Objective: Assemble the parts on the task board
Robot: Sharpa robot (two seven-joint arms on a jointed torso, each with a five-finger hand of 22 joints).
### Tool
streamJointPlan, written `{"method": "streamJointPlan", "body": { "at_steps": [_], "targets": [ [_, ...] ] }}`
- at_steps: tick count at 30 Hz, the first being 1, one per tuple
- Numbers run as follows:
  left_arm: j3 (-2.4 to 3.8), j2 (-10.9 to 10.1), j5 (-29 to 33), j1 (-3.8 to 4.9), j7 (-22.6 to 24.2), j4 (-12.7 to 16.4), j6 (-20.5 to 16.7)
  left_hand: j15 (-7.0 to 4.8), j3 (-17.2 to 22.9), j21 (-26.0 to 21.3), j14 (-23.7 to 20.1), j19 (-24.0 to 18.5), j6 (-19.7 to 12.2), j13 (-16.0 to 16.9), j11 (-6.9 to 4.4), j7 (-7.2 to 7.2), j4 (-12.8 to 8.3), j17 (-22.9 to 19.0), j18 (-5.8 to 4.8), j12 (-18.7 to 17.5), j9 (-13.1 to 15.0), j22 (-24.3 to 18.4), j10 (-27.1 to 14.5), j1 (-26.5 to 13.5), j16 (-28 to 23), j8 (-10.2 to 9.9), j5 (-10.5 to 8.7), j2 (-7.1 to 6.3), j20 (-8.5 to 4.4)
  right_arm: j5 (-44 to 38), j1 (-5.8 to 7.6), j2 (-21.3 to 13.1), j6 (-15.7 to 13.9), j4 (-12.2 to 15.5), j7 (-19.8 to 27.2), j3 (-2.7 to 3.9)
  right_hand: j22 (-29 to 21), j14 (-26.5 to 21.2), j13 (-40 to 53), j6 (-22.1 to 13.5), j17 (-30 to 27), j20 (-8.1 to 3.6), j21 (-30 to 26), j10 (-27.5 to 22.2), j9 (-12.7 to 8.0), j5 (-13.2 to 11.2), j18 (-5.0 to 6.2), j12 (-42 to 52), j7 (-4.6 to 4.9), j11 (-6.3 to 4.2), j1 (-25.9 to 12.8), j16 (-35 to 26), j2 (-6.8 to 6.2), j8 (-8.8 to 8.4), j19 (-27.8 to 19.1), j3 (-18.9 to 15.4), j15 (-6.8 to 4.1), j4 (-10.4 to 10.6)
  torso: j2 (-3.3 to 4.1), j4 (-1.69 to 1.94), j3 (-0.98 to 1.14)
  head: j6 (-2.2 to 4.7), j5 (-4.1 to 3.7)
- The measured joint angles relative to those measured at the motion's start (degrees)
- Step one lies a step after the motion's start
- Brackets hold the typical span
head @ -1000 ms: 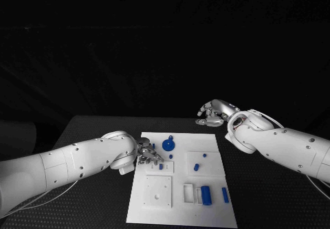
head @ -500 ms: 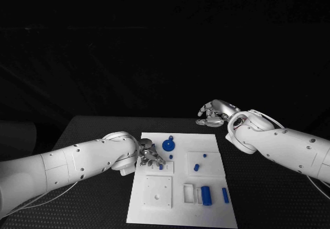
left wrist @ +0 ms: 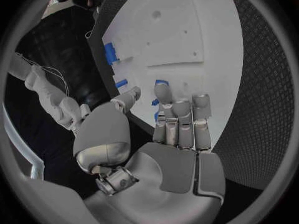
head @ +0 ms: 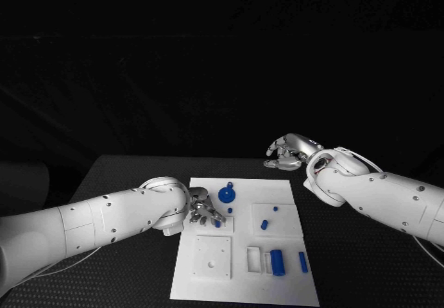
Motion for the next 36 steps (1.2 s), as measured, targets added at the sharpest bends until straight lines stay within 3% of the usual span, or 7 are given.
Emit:
{"method": "streamJointPlan", "body": {
  "at_steps": [10, 17, 36],
  "targets": [
    [0.00, -0.07, -2.03, -0.01, -0.66, -0.29, 0.31, 0.10, 0.22, 0.00, -0.08, 0.00, 0.04, 0.00, 0.00, -0.20, 0.52, 0.00, 0.00, 0.00, 0.02, -0.01, 0.00, 0.12, 0.41, 0.00, 0.00, 0.12, 0.00, 0.00, 0.00, -0.03, 0.00, -0.01, 0.00, 0.00, 0.00, 0.00, -0.05, 0.07, 0.00, 0.02, 0.00, 0.00, 0.00, 0.00, 0.00, 0.00, -0.08, 0.00, 0.00, 0.00, 0.00, 0.00, 0.00, 0.00, 0.00, 0.00, 0.00, -0.01, 0.01, -0.02, -0.09],
    [0.00, 0.17, -2.56, -0.02, -0.97, -0.46, 0.76, 0.12, 0.17, 0.00, -0.08, 0.00, 0.22, 0.00, 0.00, -0.42, 0.47, 0.01, 0.00, 0.28, 0.07, 0.04, 0.00, 1.46, 0.64, 0.22, 0.00, 1.45, 0.00, 0.00, 0.00, 0.03, 0.00, -0.04, -0.01, 0.00, 0.00, 0.00, -0.05, 0.07, 0.00, 0.09, 0.00, 0.00, 0.00, 0.00, -0.01, 0.00, -0.09, 0.00, 0.00, 0.00, 0.00, 0.00, -0.07, 0.00, 0.00, 0.00, 0.00, 0.02, 0.00, -0.02, -0.19],
    [-0.04, 1.04, -2.64, -0.50, -0.99, -1.46, 1.32, 0.40, -1.86, 0.00, 0.00, 0.00, 0.24, -0.20, -0.01, -0.60, -2.17, -0.04, 0.00, 0.49, -0.17, 0.02, 0.01, 4.05, 0.63, 0.22, 0.00, 4.89, 0.00, -0.02, -0.02, 0.10, 0.01, -0.06, -0.01, 0.00, -0.01, 0.00, -0.09, 0.11, 0.00, 0.19, 0.00, 0.01, 0.00, 0.00, 0.00, 0.00, 0.15, 0.00, 0.00, 0.00, 0.00, 0.00, 0.01, 0.00, 0.00, 0.00, 0.02, 0.00, -0.01, -0.07, -0.38]
  ]
}}
